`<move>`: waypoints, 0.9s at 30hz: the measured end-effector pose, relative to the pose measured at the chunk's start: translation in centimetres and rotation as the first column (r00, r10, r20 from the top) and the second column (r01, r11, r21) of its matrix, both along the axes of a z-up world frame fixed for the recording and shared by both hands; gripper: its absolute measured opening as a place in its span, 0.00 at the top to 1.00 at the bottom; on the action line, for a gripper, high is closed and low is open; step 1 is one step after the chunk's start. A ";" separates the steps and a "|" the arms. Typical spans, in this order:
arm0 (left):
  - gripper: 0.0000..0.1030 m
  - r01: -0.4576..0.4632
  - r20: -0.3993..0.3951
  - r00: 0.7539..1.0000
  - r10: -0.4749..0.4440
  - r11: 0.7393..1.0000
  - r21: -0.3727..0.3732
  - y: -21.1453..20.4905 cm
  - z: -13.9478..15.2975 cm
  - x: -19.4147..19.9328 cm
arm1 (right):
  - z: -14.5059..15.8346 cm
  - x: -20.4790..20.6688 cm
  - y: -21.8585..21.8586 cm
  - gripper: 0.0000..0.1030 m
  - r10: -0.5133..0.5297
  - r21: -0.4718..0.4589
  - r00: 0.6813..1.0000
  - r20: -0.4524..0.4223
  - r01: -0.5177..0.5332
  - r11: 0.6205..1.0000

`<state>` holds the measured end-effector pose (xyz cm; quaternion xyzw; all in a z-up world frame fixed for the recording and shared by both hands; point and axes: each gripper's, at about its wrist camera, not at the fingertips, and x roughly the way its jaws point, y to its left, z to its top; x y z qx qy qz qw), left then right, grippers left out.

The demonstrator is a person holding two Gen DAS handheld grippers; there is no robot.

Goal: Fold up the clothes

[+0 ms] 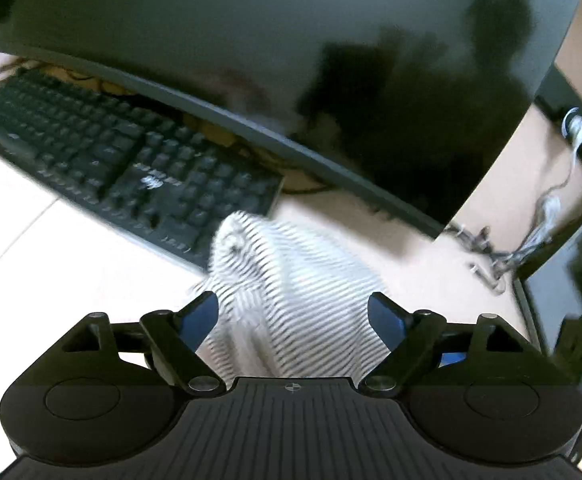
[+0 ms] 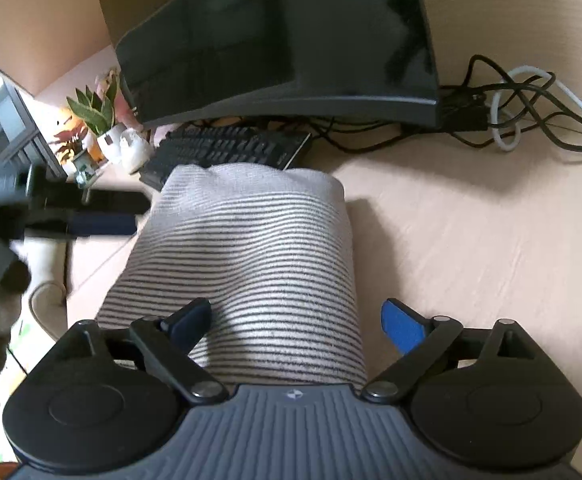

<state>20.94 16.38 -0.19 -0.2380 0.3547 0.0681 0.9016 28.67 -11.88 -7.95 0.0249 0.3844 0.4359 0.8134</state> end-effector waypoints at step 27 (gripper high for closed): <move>0.26 0.038 0.133 0.991 -0.032 0.999 -0.038 -0.2 2.2 1.2 | 0.7 -0.3 3.2 0.29 0.099 -0.171 0.980 0.172 -0.069 0.983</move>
